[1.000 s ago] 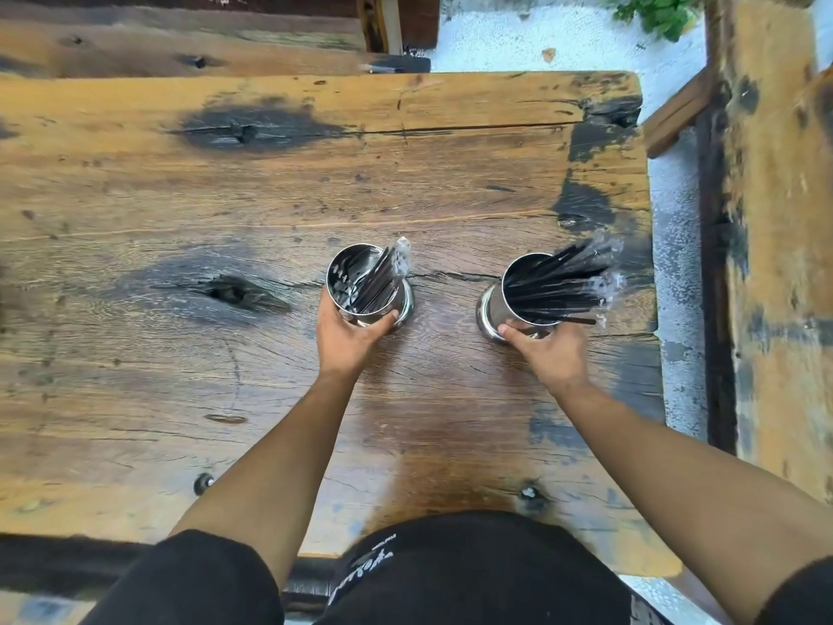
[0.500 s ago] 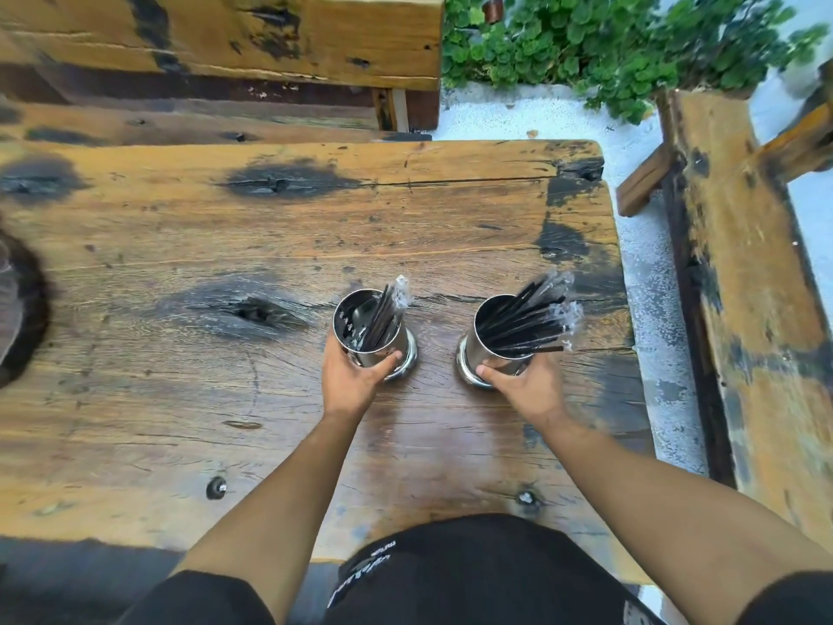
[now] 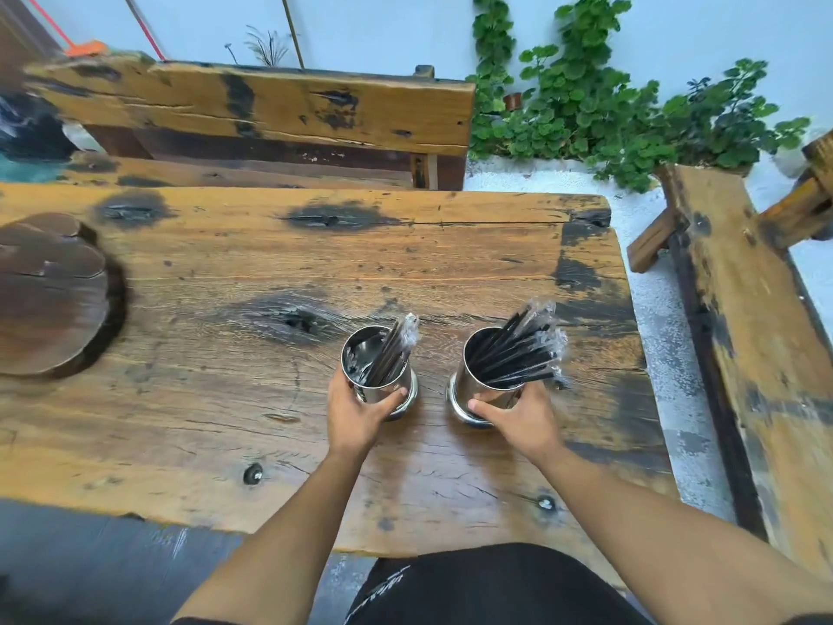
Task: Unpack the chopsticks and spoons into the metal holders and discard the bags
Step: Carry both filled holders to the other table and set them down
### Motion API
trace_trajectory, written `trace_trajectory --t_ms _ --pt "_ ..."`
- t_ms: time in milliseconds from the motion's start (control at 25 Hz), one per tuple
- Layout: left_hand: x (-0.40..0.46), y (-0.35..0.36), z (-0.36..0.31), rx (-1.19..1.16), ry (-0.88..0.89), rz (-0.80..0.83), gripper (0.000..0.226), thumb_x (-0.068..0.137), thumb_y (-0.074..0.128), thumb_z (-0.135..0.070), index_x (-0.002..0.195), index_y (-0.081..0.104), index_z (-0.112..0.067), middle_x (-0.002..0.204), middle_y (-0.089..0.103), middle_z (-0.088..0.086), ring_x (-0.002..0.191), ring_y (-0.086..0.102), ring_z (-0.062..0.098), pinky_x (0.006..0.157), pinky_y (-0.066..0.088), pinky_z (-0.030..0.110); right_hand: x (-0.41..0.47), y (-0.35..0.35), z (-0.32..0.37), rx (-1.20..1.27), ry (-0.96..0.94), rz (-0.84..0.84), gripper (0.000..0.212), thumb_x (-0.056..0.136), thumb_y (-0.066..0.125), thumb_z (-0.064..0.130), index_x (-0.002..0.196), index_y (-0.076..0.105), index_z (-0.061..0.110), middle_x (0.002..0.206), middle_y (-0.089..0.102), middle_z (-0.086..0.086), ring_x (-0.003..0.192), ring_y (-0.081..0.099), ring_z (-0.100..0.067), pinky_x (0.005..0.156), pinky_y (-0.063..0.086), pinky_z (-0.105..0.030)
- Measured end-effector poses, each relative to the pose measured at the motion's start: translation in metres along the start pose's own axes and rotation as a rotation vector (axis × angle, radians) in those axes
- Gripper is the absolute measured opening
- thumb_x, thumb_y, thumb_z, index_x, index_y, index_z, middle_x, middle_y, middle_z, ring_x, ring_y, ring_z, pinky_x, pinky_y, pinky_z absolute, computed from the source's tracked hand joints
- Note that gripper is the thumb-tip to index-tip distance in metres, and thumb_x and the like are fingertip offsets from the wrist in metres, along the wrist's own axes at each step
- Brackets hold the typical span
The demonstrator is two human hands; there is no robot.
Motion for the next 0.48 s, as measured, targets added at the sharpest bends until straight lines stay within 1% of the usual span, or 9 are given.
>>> trace_trajectory --t_ms 160,280,360,480 --pt "-0.020 -0.018 0.006 0.015 -0.010 -0.057 0.087 0.058 0.096 -0.048 0.133 0.056 -0.027 0.127 0.063 -0.006 0.122 0.058 0.015 0.105 0.050 0.043 -0.008 0.012 0.002 -0.027 -0.027 0.024 0.067 0.056 0.087 0.069 0.109 0.066 0.033 0.102 0.075 0.016 0.099 0.069 0.002 0.094 0.057 -0.036" --pt "-0.037 -0.034 0.006 0.015 -0.034 -0.114 0.089 0.058 0.094 -0.050 0.135 0.053 -0.030 0.130 0.061 -0.006 0.125 0.055 0.016 0.107 0.049 0.042 -0.015 0.019 0.013 -0.071 -0.073 0.079 0.066 0.057 0.087 0.068 0.109 0.064 0.035 0.107 0.071 0.018 0.104 0.066 -0.001 0.097 0.055 -0.037" --pt "-0.050 -0.047 0.008 0.005 -0.041 -0.161 0.089 0.058 0.093 -0.050 0.135 0.053 -0.031 0.131 0.061 -0.006 0.126 0.055 0.015 0.108 0.048 0.041 -0.017 0.026 0.016 -0.083 -0.097 0.119 0.071 0.056 0.086 0.070 0.114 0.059 0.038 0.113 0.067 0.016 0.109 0.063 -0.005 0.099 0.052 -0.038" --pt "-0.071 -0.067 0.018 -0.019 -0.085 -0.229 0.089 0.059 0.095 -0.044 0.136 0.054 -0.027 0.131 0.062 -0.006 0.125 0.056 0.012 0.109 0.048 0.039 -0.016 0.045 0.011 -0.080 -0.125 0.203 0.080 0.054 0.085 0.076 0.119 0.056 0.038 0.110 0.070 0.015 0.105 0.067 -0.005 0.098 0.055 -0.039"
Point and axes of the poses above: each hand's wrist, its own x-axis towards the middle knuckle, its own y-axis out of the palm, z = x × y, the point moved 7 cm from there along x, towards the middle knuckle
